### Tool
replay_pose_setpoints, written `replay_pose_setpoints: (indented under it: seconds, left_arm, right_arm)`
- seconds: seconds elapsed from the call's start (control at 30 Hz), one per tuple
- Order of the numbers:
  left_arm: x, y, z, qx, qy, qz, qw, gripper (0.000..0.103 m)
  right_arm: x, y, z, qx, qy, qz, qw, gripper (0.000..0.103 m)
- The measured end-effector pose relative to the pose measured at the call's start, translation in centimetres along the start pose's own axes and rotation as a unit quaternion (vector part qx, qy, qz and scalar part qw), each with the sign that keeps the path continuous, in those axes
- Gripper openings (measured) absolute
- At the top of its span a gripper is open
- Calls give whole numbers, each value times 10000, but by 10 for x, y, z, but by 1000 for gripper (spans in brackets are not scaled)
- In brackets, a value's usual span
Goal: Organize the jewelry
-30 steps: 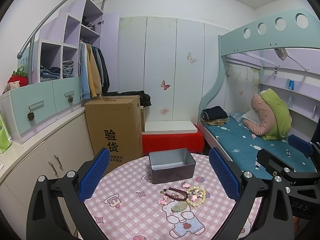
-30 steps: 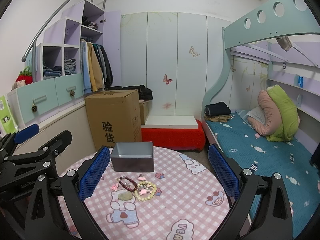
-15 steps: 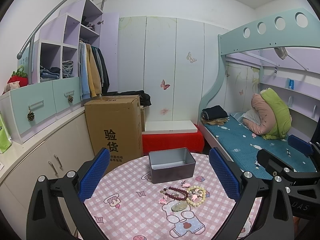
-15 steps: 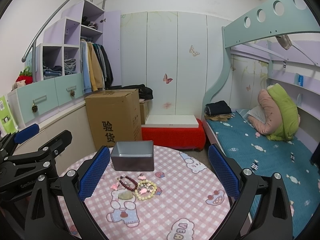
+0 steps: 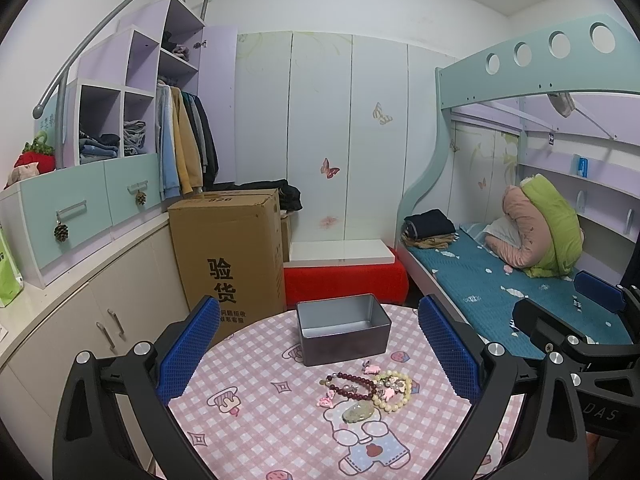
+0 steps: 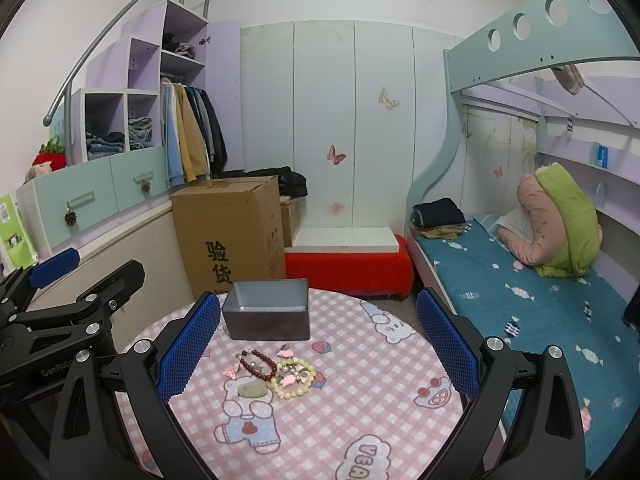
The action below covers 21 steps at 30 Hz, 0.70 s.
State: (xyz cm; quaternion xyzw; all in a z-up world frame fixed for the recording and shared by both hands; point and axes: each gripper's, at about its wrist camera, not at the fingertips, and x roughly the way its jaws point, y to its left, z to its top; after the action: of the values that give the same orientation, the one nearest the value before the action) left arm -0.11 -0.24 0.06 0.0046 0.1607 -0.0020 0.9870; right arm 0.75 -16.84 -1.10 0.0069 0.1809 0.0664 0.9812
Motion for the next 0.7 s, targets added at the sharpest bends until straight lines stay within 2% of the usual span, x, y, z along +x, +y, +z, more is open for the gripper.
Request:
replay_pose_setpoints:
  seconds: [0.27,0.4,0.53,0.7]
  left_arm:
    - [6,-3,-4,55,76,28,10000,96]
    - [21,0,-15,233,193,119,9995,96]
    - [30,8,-24,422,69,129,9990,96]
    - [54,32,-33,-93,405,-99,9991,96]
  right_arm:
    - [11,-6,-6,65,160,53,9998,95]
    - [19,-8,-10,104,262,43,9996,95]
    - [34,-12,-17,159,446,16,9989,96]
    - [56,-19,-31,234,759,-19,9968,96]
